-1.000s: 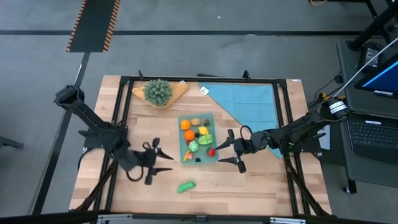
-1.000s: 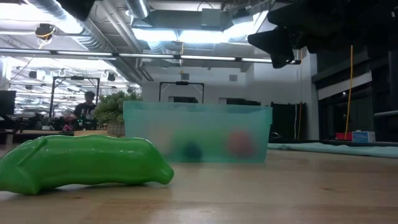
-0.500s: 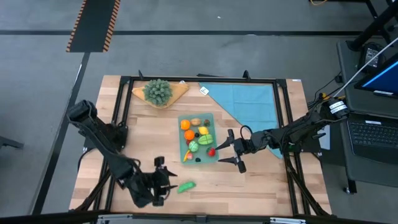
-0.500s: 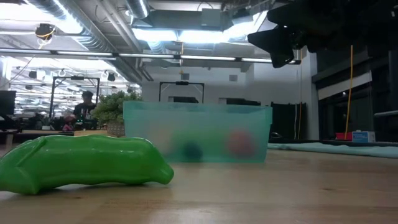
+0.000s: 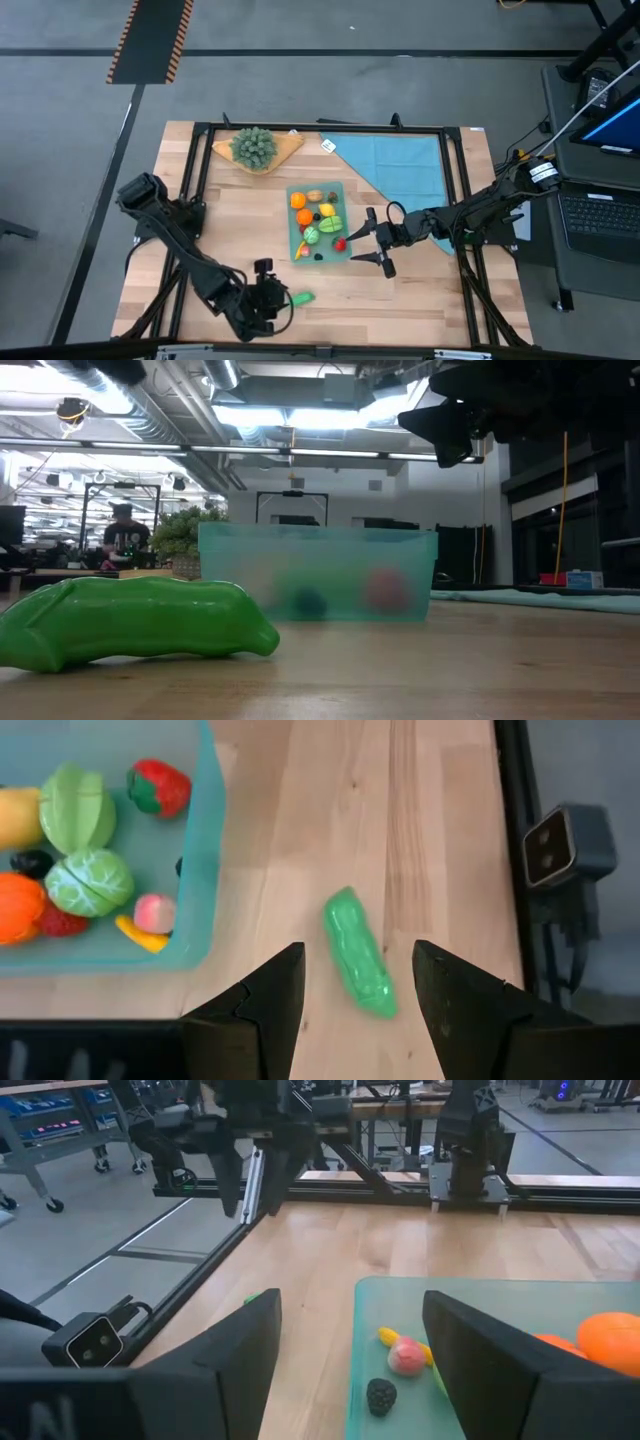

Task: Pick and placing Produce into tupperware
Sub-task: Put the peas into the bin

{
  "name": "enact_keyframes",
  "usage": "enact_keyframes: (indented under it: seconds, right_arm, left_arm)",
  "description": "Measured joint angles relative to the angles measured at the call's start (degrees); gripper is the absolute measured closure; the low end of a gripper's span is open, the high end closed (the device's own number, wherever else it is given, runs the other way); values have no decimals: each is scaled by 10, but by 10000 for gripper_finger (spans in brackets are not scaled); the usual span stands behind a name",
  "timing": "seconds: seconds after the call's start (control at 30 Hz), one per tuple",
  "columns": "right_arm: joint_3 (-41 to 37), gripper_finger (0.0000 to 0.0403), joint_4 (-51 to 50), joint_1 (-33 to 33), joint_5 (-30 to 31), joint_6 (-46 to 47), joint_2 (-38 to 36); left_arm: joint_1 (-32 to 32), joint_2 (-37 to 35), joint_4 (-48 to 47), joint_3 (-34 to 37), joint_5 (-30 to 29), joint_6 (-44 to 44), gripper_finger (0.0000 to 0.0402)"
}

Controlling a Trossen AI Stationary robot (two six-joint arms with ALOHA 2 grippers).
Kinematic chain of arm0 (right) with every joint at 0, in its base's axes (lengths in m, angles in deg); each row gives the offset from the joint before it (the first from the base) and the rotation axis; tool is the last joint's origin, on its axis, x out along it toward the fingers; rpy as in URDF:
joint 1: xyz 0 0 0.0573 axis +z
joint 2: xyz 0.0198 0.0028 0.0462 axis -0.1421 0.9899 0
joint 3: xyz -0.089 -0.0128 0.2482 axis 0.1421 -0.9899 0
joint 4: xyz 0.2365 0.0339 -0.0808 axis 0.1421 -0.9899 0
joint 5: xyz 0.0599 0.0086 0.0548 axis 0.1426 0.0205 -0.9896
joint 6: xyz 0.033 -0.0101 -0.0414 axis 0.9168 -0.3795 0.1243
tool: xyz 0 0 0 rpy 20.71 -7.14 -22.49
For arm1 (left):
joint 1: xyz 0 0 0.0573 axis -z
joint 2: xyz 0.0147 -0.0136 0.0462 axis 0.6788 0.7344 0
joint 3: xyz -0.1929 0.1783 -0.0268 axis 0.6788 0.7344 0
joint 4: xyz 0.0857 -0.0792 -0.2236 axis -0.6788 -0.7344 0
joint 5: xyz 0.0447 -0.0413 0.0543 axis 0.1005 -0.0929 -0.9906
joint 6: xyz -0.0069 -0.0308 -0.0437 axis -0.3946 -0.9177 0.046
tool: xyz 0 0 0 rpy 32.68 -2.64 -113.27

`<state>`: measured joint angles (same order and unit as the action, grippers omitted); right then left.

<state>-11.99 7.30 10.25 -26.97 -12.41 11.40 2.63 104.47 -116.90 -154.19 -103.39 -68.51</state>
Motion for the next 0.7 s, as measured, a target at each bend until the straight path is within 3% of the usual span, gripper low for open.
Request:
enact_keyframes:
  seconds: [0.7]
  right_arm:
    - [0,157,0,0,0,-16,0]
  left_arm:
    - [-8,1,3,0,8,16,223]
